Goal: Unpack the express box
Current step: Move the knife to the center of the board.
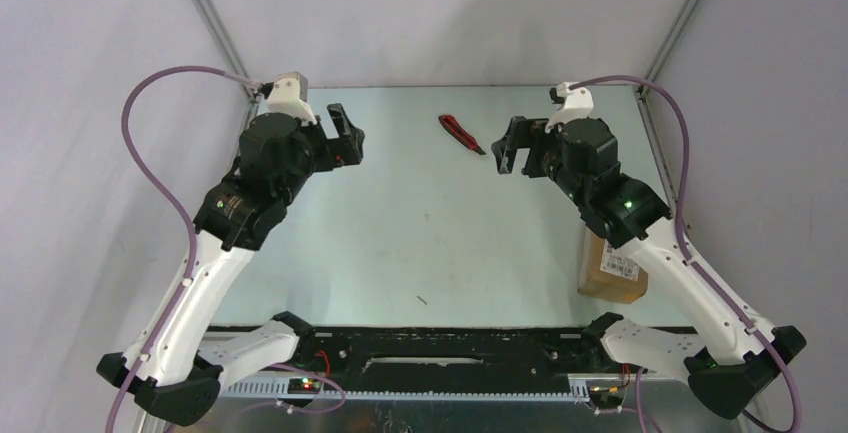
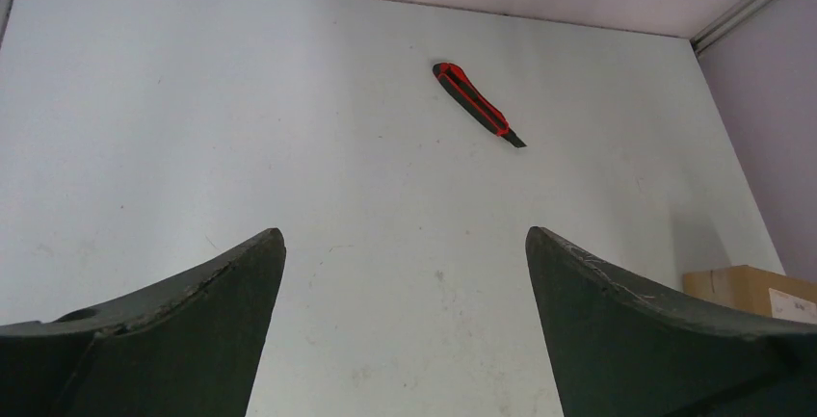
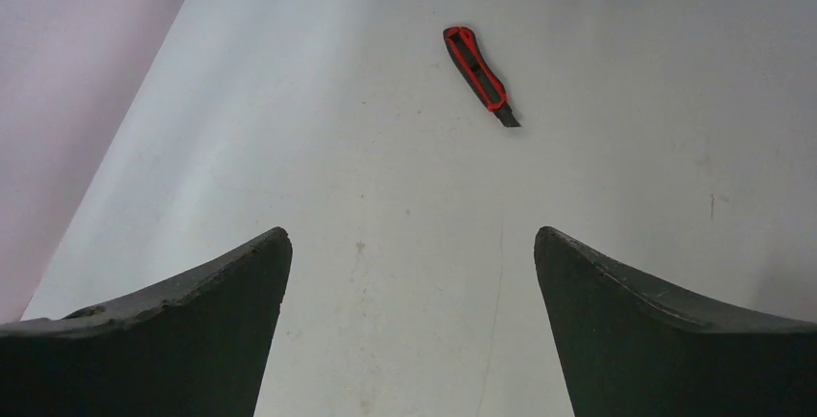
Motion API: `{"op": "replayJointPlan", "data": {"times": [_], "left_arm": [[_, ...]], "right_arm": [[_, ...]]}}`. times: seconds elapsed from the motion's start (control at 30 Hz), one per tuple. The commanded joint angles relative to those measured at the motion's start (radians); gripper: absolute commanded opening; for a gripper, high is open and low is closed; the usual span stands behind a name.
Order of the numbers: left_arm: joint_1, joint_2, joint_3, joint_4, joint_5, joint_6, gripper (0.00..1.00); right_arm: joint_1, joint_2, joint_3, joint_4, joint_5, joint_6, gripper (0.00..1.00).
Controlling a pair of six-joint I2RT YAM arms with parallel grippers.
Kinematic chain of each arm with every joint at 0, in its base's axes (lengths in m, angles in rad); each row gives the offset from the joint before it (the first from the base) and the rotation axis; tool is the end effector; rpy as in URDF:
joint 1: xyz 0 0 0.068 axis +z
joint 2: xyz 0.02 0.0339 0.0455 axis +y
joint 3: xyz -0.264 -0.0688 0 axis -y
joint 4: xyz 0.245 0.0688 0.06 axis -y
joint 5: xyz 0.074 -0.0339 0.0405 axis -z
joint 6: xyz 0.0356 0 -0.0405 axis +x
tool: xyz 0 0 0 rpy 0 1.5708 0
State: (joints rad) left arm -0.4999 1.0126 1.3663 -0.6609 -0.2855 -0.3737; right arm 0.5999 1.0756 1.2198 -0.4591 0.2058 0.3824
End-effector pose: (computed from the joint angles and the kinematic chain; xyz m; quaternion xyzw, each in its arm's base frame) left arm 0.1736 -0.0834 0.4459 -0.0335 0.8025 -0.1433 0.5783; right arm 0.1955 0.1249 0.4067 -0.0274 0.8067 0.2023 0.5545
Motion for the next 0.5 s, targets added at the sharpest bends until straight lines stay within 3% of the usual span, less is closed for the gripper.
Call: {"op": "replayJointPlan", "data": {"times": [0.0,0.23,0.47], "left_arm": [[-0.004,-0.007,0.018,0.008,-0.014,-0.001,0.98],[-0.003,0.003,0.018,-0.051,-0.005,-0.021,0.98],[0.002,0.004,-0.011,-0.056,0.069,-0.028,0.98]], "right_arm": [[-0.015,0.017,0.003,0.058,-0.011,-0.037,1.0],[-0.035,0.1,0.002,0.115,-0.054,-0.076,1.0],[-0.087,0.291,0.011,0.276,-0.152,-0.139,1.0]]}}
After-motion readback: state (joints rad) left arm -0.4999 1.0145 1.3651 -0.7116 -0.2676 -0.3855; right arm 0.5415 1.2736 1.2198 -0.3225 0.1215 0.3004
